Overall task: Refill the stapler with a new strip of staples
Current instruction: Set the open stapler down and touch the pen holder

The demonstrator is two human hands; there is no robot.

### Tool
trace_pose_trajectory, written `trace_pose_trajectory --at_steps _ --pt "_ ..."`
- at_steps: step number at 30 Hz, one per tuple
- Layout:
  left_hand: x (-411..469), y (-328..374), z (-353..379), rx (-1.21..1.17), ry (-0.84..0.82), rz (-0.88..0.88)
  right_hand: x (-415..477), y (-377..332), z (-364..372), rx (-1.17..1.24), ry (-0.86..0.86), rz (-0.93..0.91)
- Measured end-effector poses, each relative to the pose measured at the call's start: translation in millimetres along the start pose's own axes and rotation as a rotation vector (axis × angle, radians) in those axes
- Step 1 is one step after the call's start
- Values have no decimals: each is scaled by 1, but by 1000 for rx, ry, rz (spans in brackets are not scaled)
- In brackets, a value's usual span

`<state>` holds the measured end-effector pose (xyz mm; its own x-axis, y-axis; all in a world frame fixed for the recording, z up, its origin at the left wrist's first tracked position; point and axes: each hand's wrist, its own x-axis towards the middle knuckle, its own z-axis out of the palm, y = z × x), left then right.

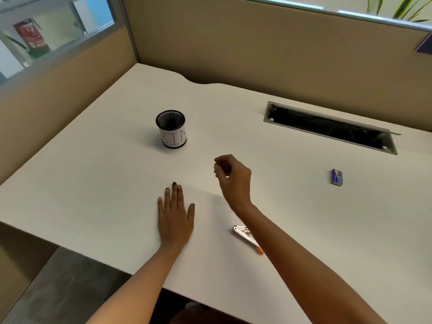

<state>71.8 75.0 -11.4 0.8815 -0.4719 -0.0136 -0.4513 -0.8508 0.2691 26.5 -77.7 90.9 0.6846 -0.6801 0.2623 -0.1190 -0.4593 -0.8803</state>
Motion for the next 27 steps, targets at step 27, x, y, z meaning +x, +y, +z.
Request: trace_pose_trajectory --at_steps 27 --pt "3 0 2 42 9 5 170 -24 125 -163 -72 -266"
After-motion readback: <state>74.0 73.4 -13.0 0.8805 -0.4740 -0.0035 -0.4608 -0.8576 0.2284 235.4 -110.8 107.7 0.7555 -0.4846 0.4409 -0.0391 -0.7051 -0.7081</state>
